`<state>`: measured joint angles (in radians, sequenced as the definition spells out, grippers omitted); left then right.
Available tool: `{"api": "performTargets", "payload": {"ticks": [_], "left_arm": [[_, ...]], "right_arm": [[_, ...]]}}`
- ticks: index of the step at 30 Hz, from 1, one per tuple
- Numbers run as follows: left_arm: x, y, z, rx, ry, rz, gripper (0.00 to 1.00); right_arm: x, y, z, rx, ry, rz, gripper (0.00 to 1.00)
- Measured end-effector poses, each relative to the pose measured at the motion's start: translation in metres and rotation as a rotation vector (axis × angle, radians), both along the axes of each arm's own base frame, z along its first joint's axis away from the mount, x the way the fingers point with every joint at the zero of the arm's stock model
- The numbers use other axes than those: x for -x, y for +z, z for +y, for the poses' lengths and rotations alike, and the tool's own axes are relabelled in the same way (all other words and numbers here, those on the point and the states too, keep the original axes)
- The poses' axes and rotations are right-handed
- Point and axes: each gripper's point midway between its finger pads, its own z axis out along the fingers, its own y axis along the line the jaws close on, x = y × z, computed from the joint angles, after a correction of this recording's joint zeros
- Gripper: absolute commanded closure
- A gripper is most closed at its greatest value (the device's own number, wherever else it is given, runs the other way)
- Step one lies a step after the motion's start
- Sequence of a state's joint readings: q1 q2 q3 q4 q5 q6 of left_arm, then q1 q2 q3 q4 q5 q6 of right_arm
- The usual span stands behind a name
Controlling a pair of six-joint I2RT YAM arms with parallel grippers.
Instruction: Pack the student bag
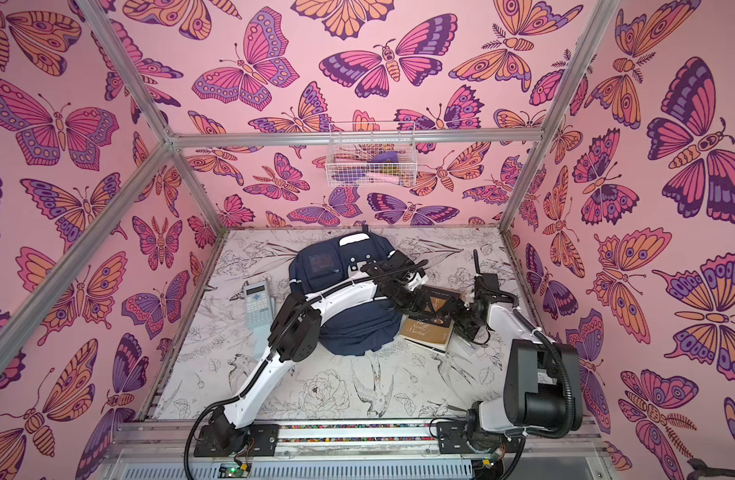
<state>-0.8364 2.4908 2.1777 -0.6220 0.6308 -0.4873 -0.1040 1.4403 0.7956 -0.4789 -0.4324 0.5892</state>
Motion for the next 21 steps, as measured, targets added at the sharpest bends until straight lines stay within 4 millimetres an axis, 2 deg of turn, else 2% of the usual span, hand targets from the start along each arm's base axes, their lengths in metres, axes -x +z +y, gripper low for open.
{"api": "performTargets", "payload": {"ticks": [2, 7, 10, 21], "left_arm": [[-0.006, 0.001, 0.007, -0.039, 0.014, -0.066, 0.12], [-0.018, -0.002, 0.014, -0.089, 0.026, -0.154, 0.1], [-0.02, -0.006, 0.014, -0.105, 0.022, -0.164, 0.09], [-0.022, -0.015, 0.012, -0.145, -0.01, -0.197, 0.07]], "right_arm": [[0.0, 0.003, 0.001, -0.003, 0.009, -0.008, 0.19], [0.001, 0.005, 0.002, -0.006, 0.02, -0.009, 0.2], [0.0, 0.005, 0.003, -0.01, 0.026, -0.008, 0.24], [-0.002, 0.001, 0.005, -0.023, 0.031, 0.008, 0.24]]}}
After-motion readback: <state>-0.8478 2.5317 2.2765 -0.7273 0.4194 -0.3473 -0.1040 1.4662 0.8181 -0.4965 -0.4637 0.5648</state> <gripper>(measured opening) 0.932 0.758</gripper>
